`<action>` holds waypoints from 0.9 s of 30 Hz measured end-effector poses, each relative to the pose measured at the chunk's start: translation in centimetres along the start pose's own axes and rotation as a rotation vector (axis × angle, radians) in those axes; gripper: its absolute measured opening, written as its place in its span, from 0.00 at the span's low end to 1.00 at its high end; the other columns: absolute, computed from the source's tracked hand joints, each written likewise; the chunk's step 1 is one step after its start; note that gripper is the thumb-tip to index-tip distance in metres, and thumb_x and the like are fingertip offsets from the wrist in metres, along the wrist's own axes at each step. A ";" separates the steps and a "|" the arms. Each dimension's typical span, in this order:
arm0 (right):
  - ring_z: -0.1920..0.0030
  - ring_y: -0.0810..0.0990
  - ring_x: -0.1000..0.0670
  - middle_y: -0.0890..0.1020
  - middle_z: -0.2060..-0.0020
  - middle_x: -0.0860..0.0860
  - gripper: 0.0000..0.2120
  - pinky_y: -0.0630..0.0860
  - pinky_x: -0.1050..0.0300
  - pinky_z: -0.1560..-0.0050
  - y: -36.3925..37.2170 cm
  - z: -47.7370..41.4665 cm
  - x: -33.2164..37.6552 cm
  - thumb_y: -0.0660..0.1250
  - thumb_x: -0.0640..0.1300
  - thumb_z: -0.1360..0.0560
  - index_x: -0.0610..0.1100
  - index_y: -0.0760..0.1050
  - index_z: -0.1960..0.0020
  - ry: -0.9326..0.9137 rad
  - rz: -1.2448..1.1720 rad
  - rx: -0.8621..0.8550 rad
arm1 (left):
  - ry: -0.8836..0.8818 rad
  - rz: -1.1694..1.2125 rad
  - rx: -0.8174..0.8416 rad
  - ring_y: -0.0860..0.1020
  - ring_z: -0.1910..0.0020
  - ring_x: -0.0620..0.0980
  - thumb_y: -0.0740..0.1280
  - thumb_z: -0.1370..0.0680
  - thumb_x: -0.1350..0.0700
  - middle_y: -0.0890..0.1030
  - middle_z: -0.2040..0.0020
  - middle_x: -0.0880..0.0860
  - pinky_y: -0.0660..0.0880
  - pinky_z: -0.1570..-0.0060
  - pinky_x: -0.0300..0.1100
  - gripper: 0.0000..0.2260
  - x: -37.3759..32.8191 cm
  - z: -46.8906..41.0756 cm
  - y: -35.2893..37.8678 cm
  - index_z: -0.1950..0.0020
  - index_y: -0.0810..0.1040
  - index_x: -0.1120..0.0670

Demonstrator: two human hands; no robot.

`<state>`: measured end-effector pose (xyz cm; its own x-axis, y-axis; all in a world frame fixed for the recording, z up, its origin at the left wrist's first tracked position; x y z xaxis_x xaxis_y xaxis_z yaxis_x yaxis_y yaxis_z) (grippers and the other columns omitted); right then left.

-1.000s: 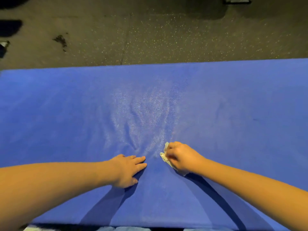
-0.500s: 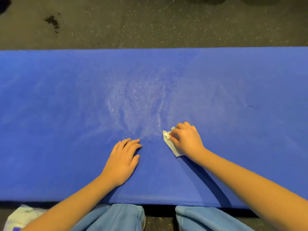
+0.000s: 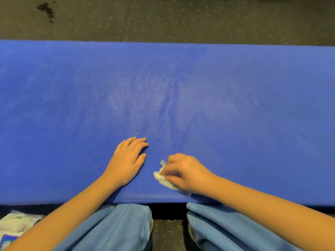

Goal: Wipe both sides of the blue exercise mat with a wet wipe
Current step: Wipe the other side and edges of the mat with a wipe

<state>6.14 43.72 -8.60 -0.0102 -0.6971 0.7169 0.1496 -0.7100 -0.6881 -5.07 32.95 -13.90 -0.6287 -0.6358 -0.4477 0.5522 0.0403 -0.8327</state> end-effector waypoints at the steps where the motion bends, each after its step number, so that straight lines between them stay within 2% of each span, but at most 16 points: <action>1: 0.64 0.73 0.50 0.75 0.65 0.49 0.15 0.67 0.59 0.64 0.6 0.9 0.8 0.60 0.54 0.24 0.49 0.84 0.55 -0.039 -0.028 0.092 | 0.001 0.000 -0.001 0.61 0.26 0.51 0.45 0.25 0.39 0.68 0.27 0.46 0.56 0.26 0.51 0.31 0.0 0.0 0.0 0.31 0.72 0.51; 3: 0.61 0.74 0.51 0.77 0.61 0.51 0.13 0.70 0.58 0.61 0.3 1.9 -0.2 0.63 0.55 0.26 0.50 0.83 0.55 -0.027 -0.024 0.125 | 0.000 -0.002 0.001 0.61 0.26 0.51 0.45 0.26 0.39 0.68 0.27 0.46 0.56 0.26 0.52 0.31 -0.1 0.1 0.0 0.31 0.72 0.51; 6: 0.63 0.76 0.47 0.79 0.62 0.51 0.15 0.75 0.49 0.63 -2.0 2.1 -3.5 0.62 0.56 0.29 0.49 0.83 0.60 0.080 0.105 -0.107 | -0.002 -0.002 -0.004 0.61 0.26 0.51 0.44 0.26 0.38 0.68 0.27 0.46 0.56 0.26 0.52 0.32 -0.2 0.1 -0.1 0.30 0.72 0.51; 8: 0.63 0.76 0.47 0.80 0.62 0.51 0.16 0.74 0.51 0.63 -2.3 2.6 -3.5 0.61 0.56 0.28 0.47 0.83 0.61 0.131 0.107 -0.209 | -0.003 -0.011 0.006 0.61 0.26 0.51 0.43 0.27 0.38 0.68 0.27 0.46 0.56 0.26 0.52 0.34 -0.3 0.0 -0.1 0.30 0.71 0.51; 11: 0.58 0.74 0.52 0.79 0.58 0.53 0.14 0.71 0.61 0.56 -0.3 4.4 -1.0 0.64 0.55 0.26 0.47 0.83 0.56 0.069 -0.072 -0.053 | -0.015 -0.027 0.025 0.61 0.26 0.52 0.42 0.29 0.37 0.68 0.26 0.48 0.56 0.27 0.53 0.37 -0.7 -0.3 -0.2 0.30 0.71 0.53; 13: 0.58 0.74 0.54 0.80 0.57 0.54 0.13 0.70 0.64 0.56 -0.5 5.5 -1.1 0.65 0.55 0.26 0.47 0.83 0.56 0.041 -0.082 0.007 | -0.007 -0.035 0.056 0.60 0.25 0.51 0.43 0.32 0.34 0.67 0.26 0.49 0.55 0.26 0.54 0.39 -1.4 -0.2 0.0 0.29 0.70 0.53; 16: 0.63 0.76 0.49 0.79 0.61 0.52 0.15 0.73 0.54 0.63 -3.4 6.5 -4.6 0.63 0.57 0.28 0.47 0.82 0.61 0.146 0.093 -0.181 | 0.069 -0.036 0.159 0.55 0.24 0.48 0.44 0.33 0.32 0.63 0.25 0.44 0.51 0.25 0.50 0.40 -3.4 0.1 0.5 0.26 0.67 0.48; 17: 0.63 0.76 0.48 0.79 0.62 0.52 0.15 0.72 0.53 0.64 -4.1 7.1 -5.6 0.63 0.57 0.28 0.47 0.81 0.62 0.205 0.119 -0.245 | 0.105 -0.016 0.186 0.55 0.24 0.47 0.45 0.33 0.31 0.62 0.25 0.42 0.51 0.25 0.49 0.40 -4.2 0.2 0.5 0.27 0.68 0.47; 18: 0.63 0.76 0.48 0.78 0.62 0.53 0.15 0.72 0.54 0.64 -4.2 7.8 -6.0 0.63 0.57 0.28 0.47 0.81 0.62 0.237 0.096 -0.266 | 0.149 0.013 0.209 0.56 0.24 0.46 0.47 0.33 0.31 0.63 0.26 0.41 0.53 0.25 0.49 0.39 -5.1 0.4 0.4 0.28 0.69 0.46; 20: 0.58 0.76 0.52 0.78 0.59 0.56 0.13 0.73 0.57 0.59 -3.5 9.2 -5.5 0.64 0.56 0.28 0.48 0.81 0.60 0.223 0.007 -0.188 | 0.231 0.006 0.299 0.57 0.25 0.45 0.50 0.34 0.28 0.63 0.25 0.41 0.54 0.25 0.47 0.40 -6.8 1.1 0.4 0.27 0.69 0.46; 22: 0.58 0.76 0.54 0.78 0.58 0.56 0.12 0.71 0.61 0.58 -3.4 10.6 -5.4 0.64 0.55 0.26 0.48 0.80 0.59 0.191 0.027 -0.139 | 0.259 -0.117 0.469 0.49 0.22 0.45 0.52 0.40 0.19 0.54 0.22 0.41 0.48 0.25 0.44 0.50 -7.8 1.9 1.1 0.23 0.61 0.46; 23: 0.59 0.76 0.52 0.79 0.59 0.54 0.13 0.70 0.61 0.60 -4.2 11.2 -5.8 0.63 0.54 0.25 0.47 0.80 0.59 0.186 0.104 -0.181 | 0.247 -0.197 0.555 0.44 0.22 0.46 0.52 0.43 0.17 0.48 0.21 0.42 0.45 0.25 0.45 0.56 -7.9 2.3 1.4 0.21 0.55 0.46; 25: 0.62 0.75 0.50 0.78 0.60 0.53 0.17 0.69 0.61 0.63 -6.0 12.4 -7.1 0.60 0.56 0.24 0.45 0.79 0.61 0.230 0.242 -0.309 | 0.221 -0.357 0.676 0.37 0.23 0.48 0.57 0.42 0.20 0.38 0.21 0.44 0.42 0.24 0.51 0.58 -7.9 3.0 1.7 0.20 0.45 0.48; 27: 0.57 0.75 0.51 0.78 0.54 0.54 0.19 0.72 0.61 0.59 -6.4 13.7 -7.9 0.59 0.60 0.24 0.46 0.79 0.55 0.270 0.240 -0.321 | 0.215 -0.479 0.720 0.34 0.23 0.51 0.66 0.34 0.26 0.33 0.22 0.47 0.43 0.25 0.58 0.56 -8.6 3.6 2.1 0.21 0.38 0.51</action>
<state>18.82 55.17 -8.35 -0.2750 -0.8163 0.5080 -0.1331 -0.4910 -0.8609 3.40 35.72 -10.61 -0.9297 -0.2987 -0.2154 0.3681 -0.7329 -0.5722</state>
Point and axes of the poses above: each hand's wrist, its own z-axis away from the middle knuckle, its own y-axis out of the palm, x = y × z, the point moved 8 cm from there along -z, towards the middle knuckle
